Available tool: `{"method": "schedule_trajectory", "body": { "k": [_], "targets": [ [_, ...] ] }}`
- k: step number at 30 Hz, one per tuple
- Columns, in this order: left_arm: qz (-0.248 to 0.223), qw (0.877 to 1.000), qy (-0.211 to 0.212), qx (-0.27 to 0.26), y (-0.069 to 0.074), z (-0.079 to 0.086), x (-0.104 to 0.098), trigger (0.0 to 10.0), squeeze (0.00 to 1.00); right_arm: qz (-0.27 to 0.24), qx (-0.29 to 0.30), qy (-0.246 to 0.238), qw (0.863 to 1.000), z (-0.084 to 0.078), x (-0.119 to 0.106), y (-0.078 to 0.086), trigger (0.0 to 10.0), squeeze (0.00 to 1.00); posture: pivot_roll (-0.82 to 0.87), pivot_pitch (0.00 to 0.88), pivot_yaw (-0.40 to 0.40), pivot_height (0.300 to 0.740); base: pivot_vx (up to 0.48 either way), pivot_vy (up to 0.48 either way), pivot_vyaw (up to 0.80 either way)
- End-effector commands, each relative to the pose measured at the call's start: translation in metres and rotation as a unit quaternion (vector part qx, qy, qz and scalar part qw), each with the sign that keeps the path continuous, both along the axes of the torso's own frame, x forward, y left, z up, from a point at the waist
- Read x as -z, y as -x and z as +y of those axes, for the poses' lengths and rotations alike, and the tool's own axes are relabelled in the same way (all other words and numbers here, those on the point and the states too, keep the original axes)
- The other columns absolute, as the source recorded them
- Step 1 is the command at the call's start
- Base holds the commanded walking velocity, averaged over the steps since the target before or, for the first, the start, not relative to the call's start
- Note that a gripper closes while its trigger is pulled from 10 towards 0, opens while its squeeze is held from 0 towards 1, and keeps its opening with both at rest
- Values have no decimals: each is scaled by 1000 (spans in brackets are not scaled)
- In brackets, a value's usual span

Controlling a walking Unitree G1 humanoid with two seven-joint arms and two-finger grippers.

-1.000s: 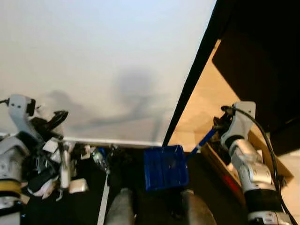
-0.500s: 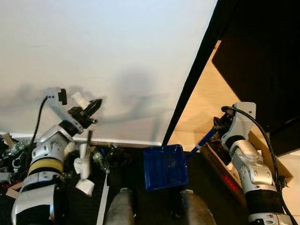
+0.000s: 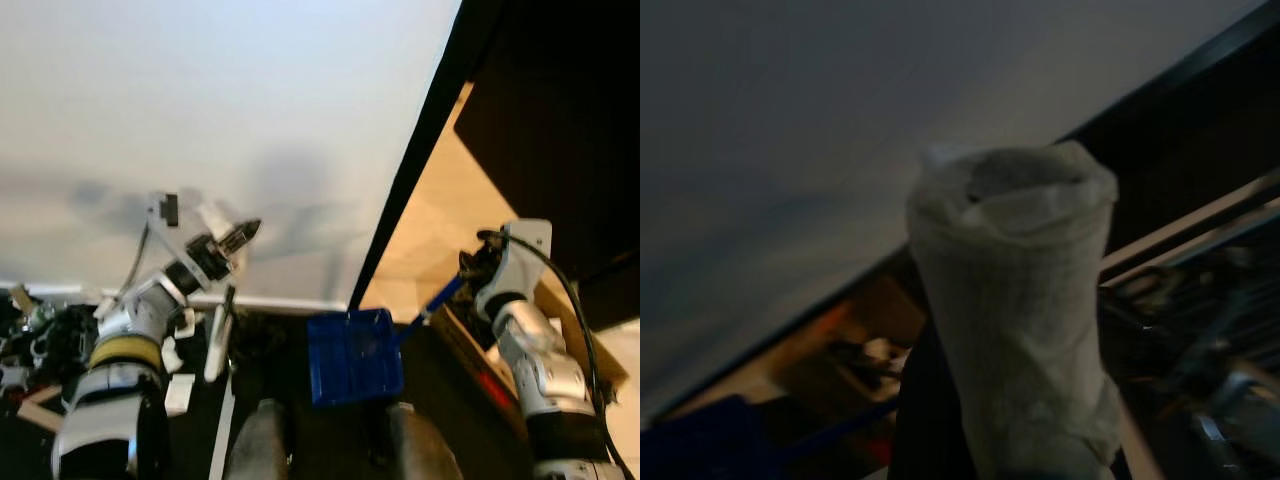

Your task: Sweep floor

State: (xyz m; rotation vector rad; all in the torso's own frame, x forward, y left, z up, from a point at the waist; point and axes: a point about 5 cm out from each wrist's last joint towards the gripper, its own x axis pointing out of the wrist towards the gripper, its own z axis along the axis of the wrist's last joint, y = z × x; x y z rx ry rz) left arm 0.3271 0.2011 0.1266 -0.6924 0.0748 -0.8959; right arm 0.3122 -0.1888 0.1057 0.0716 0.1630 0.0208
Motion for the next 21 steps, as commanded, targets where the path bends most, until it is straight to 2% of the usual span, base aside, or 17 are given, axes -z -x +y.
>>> {"method": "schedule_trajectory", "body": {
  "k": [1, 2, 3, 6, 8, 12, 17, 21],
  "targets": [
    [-17, 996, 69, 53, 4, -19, -4, 10000, 0, -5, 8, -7, 1000, -4, -2, 1, 10000, 0, -41, 259, -55, 740, 0, 0, 0],
    [-31, 991, 107, 80, 8, -34, -15, 10000, 0, -6, 1, -10, 1000, 0, -3, -2, 10000, 0, -34, 257, -59, 740, 0, 0, 0],
    [-31, 991, 107, 80, 8, -34, -15, 10000, 0, -6, 1, -10, 1000, 0, -3, -2, 10000, 0, -34, 257, -59, 740, 0, 0, 0],
    [-48, 982, 134, 123, 14, -52, -29, 10000, 0, -7, -5, -11, 1000, 3, -4, -4, 10000, 0, -28, 256, -63, 740, 0, 0, 0],
    [-48, 982, 134, 123, 14, -52, -29, 10000, 0, -7, -5, -11, 1000, 3, -4, -4, 10000, 0, -28, 256, -63, 740, 0, 0, 0],
    [-59, 976, 145, 150, 22, -62, -41, 10000, 0, -8, -4, -11, 1000, 2, -4, -4, 10000, 0, -20, 256, -58, 740, 0, 0, 0],
    [-72, 976, 132, 155, 28, -60, -51, 10000, 0, -6, -1, -12, 1000, 1, -3, -3, 10000, 0, -17, 256, -51, 740, 0, 0, 0],
    [-127, 982, 86, 113, 30, -32, -81, 10000, 0, -4, 2, -15, 1000, 2, 0, 0, 10000, 0, -6, 254, -44, 740, 0, 0, 0]
  ]
}}
